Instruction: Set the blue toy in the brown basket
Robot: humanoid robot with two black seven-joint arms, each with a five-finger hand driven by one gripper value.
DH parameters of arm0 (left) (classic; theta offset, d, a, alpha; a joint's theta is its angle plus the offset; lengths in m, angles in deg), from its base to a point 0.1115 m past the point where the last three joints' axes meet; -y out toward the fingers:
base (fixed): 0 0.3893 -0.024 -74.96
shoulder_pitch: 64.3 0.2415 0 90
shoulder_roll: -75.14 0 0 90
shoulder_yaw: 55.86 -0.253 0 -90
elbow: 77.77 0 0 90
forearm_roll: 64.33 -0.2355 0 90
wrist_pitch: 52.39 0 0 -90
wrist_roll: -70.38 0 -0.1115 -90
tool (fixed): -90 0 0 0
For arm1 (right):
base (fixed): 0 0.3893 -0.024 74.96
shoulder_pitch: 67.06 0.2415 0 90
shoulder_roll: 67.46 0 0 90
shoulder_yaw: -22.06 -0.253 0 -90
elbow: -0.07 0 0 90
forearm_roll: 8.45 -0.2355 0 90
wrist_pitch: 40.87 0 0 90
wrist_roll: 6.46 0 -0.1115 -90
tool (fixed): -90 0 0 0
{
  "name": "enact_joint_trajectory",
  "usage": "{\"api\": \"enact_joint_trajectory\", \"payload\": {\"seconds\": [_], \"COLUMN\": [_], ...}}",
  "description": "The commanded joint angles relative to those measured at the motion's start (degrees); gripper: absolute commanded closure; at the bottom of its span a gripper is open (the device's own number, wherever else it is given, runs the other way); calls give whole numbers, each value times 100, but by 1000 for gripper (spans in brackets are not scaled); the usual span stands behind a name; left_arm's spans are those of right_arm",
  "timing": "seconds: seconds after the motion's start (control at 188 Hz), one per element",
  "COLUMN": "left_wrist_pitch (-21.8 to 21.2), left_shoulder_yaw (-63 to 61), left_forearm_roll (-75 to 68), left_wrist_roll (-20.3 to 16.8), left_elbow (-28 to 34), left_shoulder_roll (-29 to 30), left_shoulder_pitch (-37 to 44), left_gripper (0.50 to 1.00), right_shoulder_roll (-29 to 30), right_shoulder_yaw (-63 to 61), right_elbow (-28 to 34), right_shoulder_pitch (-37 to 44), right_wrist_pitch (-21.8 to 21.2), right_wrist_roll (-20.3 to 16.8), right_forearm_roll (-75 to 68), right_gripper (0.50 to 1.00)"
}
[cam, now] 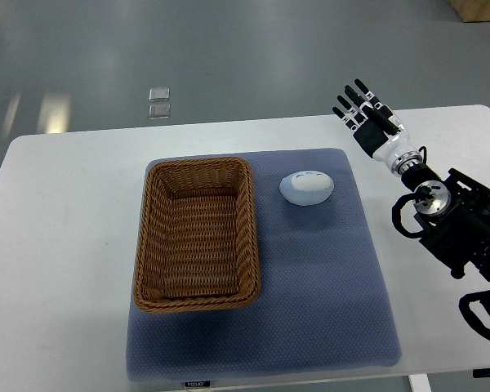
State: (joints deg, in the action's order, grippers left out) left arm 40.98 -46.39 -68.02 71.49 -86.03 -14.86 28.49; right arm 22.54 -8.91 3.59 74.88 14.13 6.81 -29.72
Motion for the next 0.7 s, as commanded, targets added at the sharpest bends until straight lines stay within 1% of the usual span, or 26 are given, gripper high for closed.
{"api": "enact_joint_trajectory", "payload": {"seconds": [0.0, 0.176, 0.389, 0.57, 0.692], "left_wrist_pitch": [-3, 6, 6, 6, 6], "left_shoulder_yaw": [-6, -6, -6, -41, -41], "left_forearm_roll": [0, 0, 0, -9, -9], "left_wrist_roll": [-6, -15, -41, -50, -50], "left_elbow": [0, -8, -8, -149, -211], "left_shoulder_roll": [0, 0, 0, 0, 0], "left_shoulder_pitch": [2, 2, 2, 2, -6], "left_gripper": [500, 500, 500, 500, 500], "right_shoulder_roll": [0, 0, 0, 0, -149], "right_shoulder_yaw": [3, 38, 179, 838, 1541], "right_elbow": [0, 0, 18, 9, 9], "right_shoulder_pitch": [0, 9, 97, 651, 1134], "right_wrist_pitch": [0, 0, 0, 0, 0], "right_wrist_roll": [0, -8, -8, -35, -35], "right_forearm_roll": [0, 44, 624, 1916, 2839], "right_gripper": [576, 576, 574, 576, 576]}}
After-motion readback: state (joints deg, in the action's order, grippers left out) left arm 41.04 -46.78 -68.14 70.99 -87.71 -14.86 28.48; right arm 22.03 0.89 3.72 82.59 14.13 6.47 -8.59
